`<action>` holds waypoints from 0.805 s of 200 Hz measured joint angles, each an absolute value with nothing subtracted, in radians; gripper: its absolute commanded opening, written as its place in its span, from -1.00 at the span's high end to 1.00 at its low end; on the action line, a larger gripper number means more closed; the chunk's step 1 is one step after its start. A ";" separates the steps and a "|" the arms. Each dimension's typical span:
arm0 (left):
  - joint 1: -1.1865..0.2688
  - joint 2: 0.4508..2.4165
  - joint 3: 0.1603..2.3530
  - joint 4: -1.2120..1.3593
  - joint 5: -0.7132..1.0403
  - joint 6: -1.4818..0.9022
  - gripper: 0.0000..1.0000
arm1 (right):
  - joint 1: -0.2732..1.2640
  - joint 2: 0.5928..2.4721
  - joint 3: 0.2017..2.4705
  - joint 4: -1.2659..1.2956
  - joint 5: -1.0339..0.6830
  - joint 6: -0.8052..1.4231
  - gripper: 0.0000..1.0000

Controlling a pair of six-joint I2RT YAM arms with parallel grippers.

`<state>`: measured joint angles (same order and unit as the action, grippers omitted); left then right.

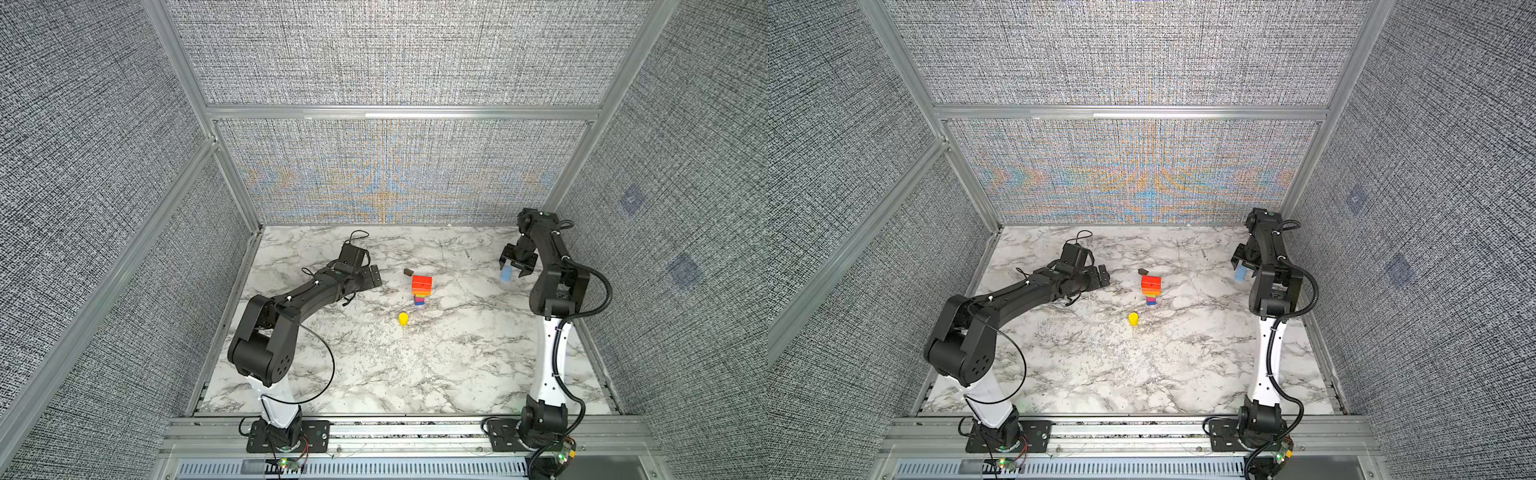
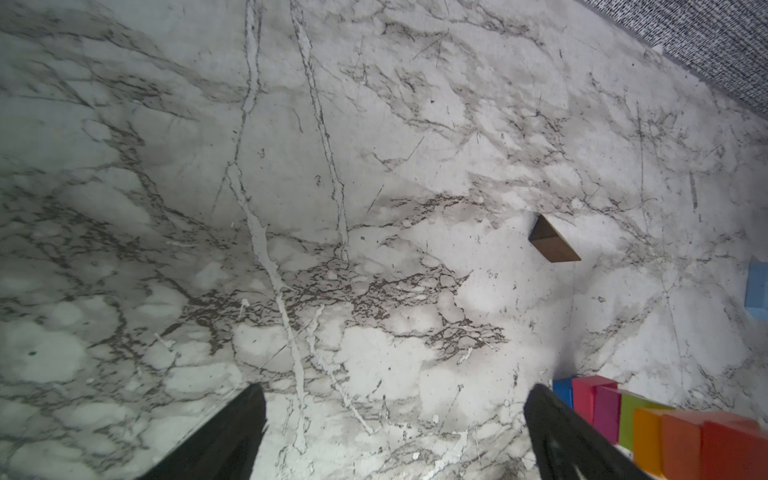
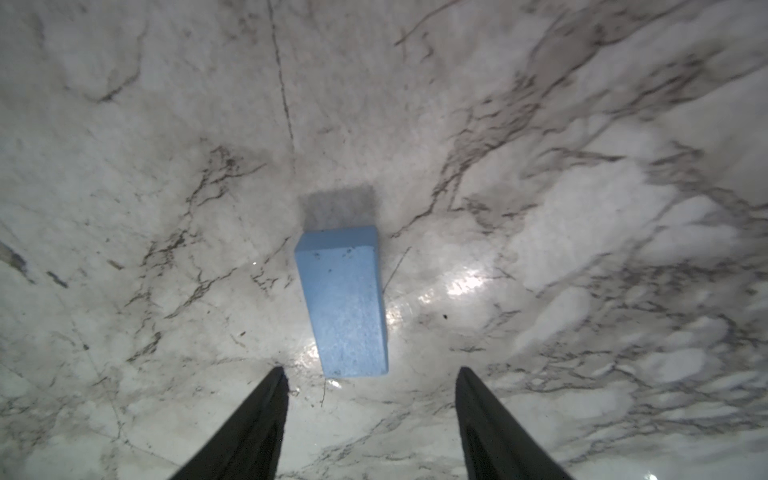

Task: Build the wood block tower
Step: 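Lower the right gripper around the light blue block and close on it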

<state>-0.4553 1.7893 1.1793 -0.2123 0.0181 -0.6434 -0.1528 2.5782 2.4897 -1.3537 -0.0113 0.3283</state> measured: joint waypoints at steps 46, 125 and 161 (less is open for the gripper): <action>-0.454 1.829 1.215 -0.220 0.061 -0.648 -0.97 | -0.151 2.651 2.513 -1.462 -0.090 0.280 -0.37; -0.448 1.829 1.207 -0.220 0.078 -0.655 -0.97 | -0.151 2.452 2.145 -1.240 -0.127 0.363 -0.03; -0.447 1.818 1.189 -0.218 0.081 -0.659 -0.97 | -0.131 2.276 1.843 -0.985 -0.102 0.424 -0.22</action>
